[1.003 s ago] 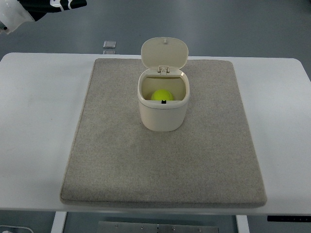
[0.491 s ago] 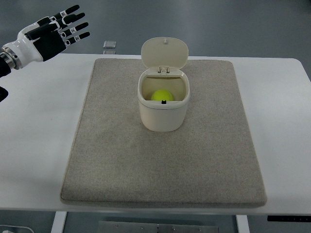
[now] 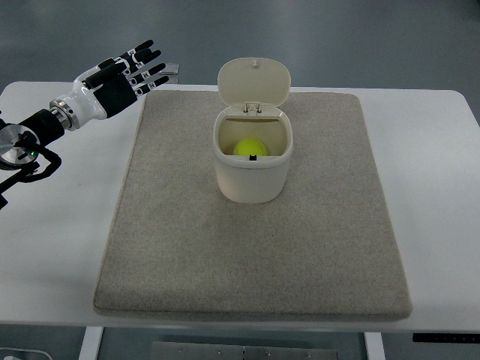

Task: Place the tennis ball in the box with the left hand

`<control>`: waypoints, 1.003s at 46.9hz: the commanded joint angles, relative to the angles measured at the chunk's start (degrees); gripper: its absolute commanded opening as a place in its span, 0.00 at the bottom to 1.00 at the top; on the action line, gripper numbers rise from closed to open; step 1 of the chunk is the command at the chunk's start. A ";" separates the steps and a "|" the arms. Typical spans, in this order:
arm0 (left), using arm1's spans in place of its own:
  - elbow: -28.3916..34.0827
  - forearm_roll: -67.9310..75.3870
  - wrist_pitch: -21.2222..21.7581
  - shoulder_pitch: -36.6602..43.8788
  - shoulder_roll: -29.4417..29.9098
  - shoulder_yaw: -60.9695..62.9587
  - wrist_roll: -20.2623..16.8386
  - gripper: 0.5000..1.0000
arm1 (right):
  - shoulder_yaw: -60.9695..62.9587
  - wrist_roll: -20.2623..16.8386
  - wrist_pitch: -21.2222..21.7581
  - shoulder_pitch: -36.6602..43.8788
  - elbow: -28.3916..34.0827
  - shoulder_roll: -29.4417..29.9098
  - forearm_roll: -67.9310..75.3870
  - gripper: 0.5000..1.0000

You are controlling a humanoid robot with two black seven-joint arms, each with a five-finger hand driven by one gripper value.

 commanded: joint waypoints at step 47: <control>-0.41 0.00 -1.29 6.13 0.91 -4.39 0.00 0.99 | 0.09 0.00 0.10 0.07 0.00 0.00 0.08 0.88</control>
